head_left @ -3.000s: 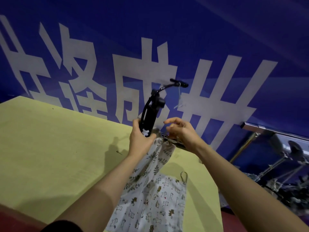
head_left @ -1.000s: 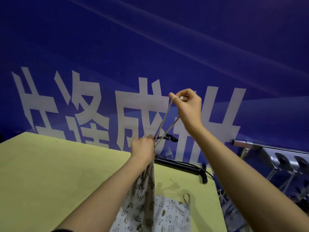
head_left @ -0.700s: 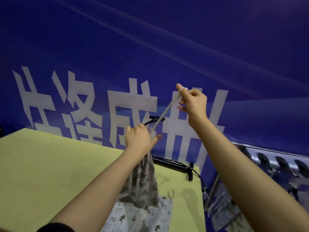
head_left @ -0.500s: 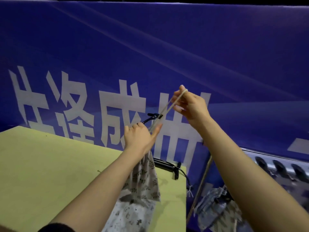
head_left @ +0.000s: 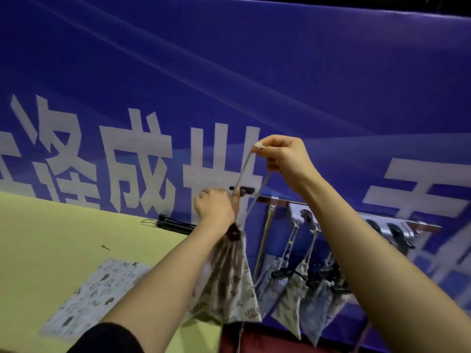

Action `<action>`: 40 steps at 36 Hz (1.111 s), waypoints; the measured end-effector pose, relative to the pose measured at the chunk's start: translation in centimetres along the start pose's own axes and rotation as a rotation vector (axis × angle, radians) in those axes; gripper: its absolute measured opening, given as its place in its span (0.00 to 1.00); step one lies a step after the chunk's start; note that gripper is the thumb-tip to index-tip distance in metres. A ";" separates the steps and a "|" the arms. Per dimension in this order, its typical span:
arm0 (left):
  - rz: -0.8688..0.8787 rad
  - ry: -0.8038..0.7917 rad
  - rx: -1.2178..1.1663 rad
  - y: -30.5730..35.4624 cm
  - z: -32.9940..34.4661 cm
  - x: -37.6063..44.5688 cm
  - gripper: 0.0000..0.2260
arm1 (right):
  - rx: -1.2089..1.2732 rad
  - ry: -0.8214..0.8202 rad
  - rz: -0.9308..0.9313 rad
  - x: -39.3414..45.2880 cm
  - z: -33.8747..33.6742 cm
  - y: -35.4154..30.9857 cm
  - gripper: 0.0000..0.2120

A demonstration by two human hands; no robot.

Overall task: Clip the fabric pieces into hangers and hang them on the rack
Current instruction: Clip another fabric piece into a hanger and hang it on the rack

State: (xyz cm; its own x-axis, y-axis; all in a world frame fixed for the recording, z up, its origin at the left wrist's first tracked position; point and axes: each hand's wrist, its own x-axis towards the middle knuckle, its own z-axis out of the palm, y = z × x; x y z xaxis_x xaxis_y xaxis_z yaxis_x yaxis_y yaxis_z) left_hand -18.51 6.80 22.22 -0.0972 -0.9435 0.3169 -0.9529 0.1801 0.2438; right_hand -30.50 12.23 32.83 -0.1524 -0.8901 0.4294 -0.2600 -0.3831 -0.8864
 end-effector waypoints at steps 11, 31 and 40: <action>0.219 -0.106 -0.337 9.8 2.2 -2.7 0.19 | -0.375 0.436 0.044 -5.1 -11.3 7.8 0.10; 0.277 -0.455 -0.657 27.6 17.9 -4.7 0.18 | -0.628 0.437 0.549 -9.6 -29.0 23.3 0.21; 0.331 -0.547 -0.656 34.6 22.6 -3.7 0.10 | -0.602 0.588 0.604 -9.8 -34.9 28.2 0.25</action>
State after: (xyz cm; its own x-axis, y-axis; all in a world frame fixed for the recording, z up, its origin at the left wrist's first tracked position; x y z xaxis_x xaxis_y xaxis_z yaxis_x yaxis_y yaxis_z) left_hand -57.61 10.20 8.75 -0.6179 -0.7858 0.0258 -0.5146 0.4290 0.7424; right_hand -69.60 18.77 9.66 -0.8156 -0.5695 0.1020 -0.3943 0.4180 -0.8184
